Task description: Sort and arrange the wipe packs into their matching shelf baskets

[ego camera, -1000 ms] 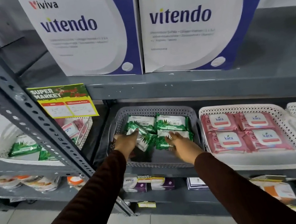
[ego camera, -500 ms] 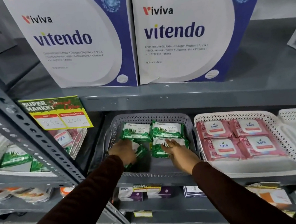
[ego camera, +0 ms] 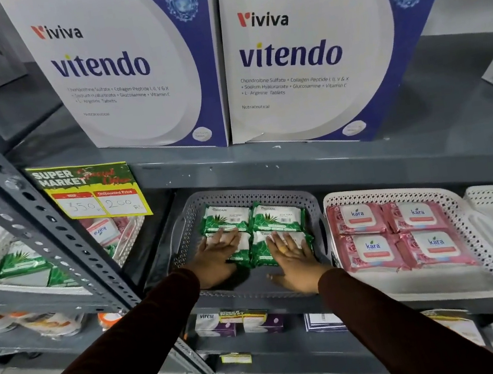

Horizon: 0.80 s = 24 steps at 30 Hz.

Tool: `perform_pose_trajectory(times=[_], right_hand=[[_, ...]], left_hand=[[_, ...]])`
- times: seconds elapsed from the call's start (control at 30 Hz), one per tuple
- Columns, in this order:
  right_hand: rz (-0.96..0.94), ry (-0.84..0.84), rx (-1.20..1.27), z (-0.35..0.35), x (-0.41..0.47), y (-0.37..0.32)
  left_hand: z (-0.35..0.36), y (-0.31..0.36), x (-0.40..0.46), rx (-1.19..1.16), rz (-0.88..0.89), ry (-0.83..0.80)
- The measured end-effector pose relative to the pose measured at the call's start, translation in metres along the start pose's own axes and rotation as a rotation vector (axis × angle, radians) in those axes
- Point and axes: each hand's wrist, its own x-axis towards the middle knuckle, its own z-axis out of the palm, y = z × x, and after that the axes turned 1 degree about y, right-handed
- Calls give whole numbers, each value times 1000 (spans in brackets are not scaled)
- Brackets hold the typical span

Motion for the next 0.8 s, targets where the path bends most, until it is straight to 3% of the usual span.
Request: perform_pose_trajectory(times=[0.2, 0.3, 0.47, 0.57, 0.63, 0.7, 0.8], right_hand=[[41, -14, -25, -2, 1, -10], [25, 28, 102, -14, -8, -12], [29, 510, 282, -26, -64, 22], [285, 669, 239, -22, -112, 80], [544, 616, 194, -17, -137, 115], [713, 477, 207, -11, -158, 142], [667, 347, 184, -10, -174, 163]], left_hand=[[3, 3, 2, 112, -34, -32], [-6, 15, -1, 81, -67, -2], [-4, 73, -5, -169, 94, 157], [3, 128, -3, -188, 263, 181], [11, 166, 1, -108, 377, 217], [25, 216, 6, -4, 379, 173], [34, 277, 21, 121, 216, 45]])
